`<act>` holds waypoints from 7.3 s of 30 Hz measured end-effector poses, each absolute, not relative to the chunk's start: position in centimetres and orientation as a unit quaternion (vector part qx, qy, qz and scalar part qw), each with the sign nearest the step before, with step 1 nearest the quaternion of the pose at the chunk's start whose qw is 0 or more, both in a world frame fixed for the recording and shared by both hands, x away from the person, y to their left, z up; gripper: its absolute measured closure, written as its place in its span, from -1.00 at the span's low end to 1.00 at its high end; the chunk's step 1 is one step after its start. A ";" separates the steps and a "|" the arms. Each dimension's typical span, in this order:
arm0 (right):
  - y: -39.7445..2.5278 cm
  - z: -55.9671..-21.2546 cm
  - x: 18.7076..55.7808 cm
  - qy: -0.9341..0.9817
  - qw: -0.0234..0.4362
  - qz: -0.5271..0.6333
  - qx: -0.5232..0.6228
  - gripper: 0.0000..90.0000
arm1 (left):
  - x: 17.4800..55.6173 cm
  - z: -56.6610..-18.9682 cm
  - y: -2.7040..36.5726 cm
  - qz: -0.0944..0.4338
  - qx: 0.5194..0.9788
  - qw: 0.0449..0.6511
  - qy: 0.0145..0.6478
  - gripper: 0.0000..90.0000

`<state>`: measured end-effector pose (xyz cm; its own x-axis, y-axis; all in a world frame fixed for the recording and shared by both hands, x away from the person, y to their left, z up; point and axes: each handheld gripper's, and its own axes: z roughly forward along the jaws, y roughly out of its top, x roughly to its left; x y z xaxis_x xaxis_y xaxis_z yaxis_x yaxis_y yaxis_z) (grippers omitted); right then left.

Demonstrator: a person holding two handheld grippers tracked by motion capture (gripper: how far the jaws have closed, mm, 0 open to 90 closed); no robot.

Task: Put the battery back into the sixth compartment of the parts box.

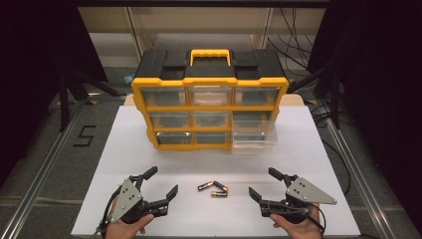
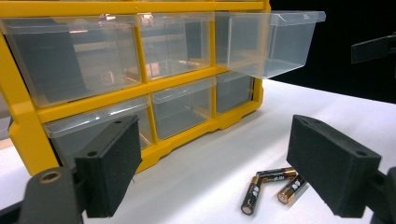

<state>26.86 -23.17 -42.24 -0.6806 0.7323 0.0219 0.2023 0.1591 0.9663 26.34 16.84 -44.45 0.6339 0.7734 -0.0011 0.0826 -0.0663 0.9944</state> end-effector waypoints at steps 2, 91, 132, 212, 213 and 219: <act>-23.1 -42.3 26.9 0.722 0.239 0.563 0.323 -0.66 | 26.3 -44.5 16.8 0.286 0.672 0.605 0.318 -0.62; -10.7 -45.2 34.5 0.966 0.076 0.224 0.106 0.11 | 26.4 -44.5 16.8 0.286 0.670 0.605 0.322 -0.62; -9.9 -42.9 34.7 0.971 0.070 0.209 0.094 0.71 | 26.4 -44.5 16.9 0.287 0.672 0.602 0.321 -0.62; -22.6 -30.6 37.7 0.821 0.274 0.424 0.266 0.70 | 26.4 -44.4 16.9 0.287 0.672 0.602 0.321 -0.62; -22.8 -30.7 37.8 0.824 0.272 0.420 0.267 0.70 | 26.4 -44.4 16.9 0.288 0.672 0.602 0.321 -0.62; -23.0 -31.1 38.1 0.822 0.265 0.419 0.282 0.50 | 26.4 -44.4 16.9 0.287 0.672 0.602 0.321 -0.62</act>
<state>38.10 -22.99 -31.08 -0.7006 0.6854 -0.1984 0.2425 0.4902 0.8372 26.36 16.90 -44.44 0.6285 0.7778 -0.0008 0.0859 -0.0684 0.9940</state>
